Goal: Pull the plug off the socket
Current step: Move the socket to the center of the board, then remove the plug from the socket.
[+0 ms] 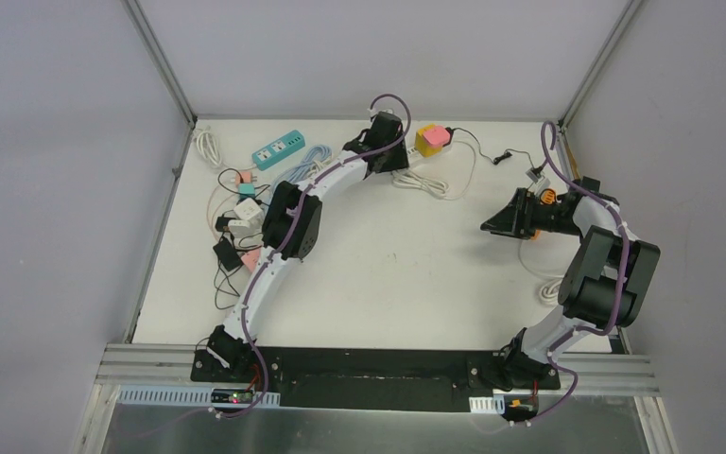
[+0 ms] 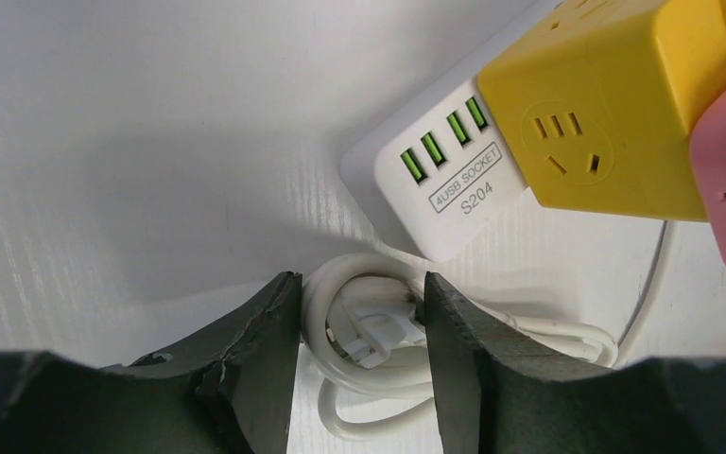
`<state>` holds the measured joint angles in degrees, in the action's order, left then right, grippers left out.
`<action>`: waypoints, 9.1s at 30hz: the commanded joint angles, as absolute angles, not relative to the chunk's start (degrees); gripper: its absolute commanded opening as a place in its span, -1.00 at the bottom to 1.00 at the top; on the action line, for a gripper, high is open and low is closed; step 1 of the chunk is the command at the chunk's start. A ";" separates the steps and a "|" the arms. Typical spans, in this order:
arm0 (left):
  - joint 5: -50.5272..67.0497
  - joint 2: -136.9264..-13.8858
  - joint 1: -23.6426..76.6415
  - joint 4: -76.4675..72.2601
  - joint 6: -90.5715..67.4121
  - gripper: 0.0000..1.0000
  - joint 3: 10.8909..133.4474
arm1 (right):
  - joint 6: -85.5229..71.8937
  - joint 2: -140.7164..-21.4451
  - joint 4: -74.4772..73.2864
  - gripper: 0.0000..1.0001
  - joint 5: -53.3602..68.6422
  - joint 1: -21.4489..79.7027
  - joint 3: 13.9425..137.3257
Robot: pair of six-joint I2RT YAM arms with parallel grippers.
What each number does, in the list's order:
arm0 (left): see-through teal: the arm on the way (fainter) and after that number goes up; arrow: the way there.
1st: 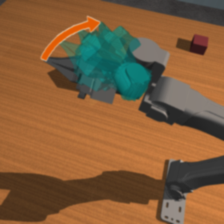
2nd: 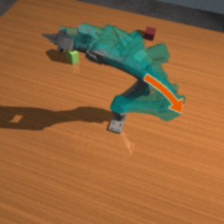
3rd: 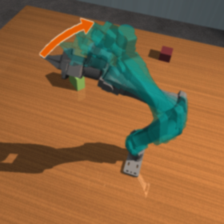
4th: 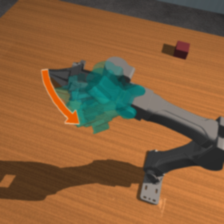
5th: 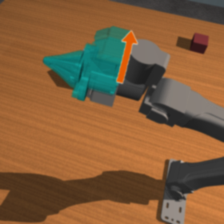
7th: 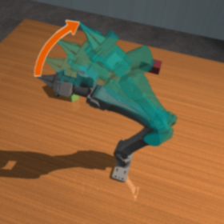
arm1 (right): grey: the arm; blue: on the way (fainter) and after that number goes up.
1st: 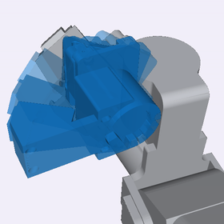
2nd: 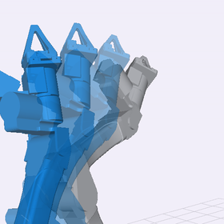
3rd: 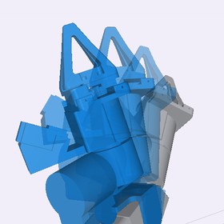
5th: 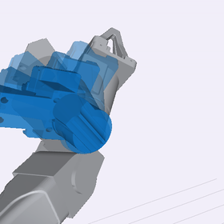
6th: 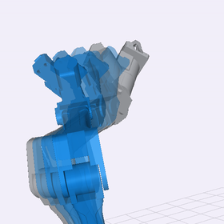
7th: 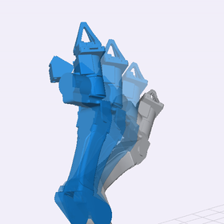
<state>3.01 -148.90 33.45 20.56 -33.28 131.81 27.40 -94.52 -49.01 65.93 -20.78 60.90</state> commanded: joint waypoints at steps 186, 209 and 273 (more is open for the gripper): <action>28.23 -73.53 27.52 -30.61 -24.88 0.80 45.15 | 43.49 -110.53 -43.79 -0.88 34.18 19.21 89.53; 12.68 -59.54 58.43 -12.08 13.33 0.78 35.13 | 54.32 -88.86 -47.51 -0.42 37.34 27.59 63.27; -3.09 -89.11 64.95 -3.52 41.14 0.11 56.26 | 21.31 -85.97 -30.82 0.09 49.00 10.24 52.56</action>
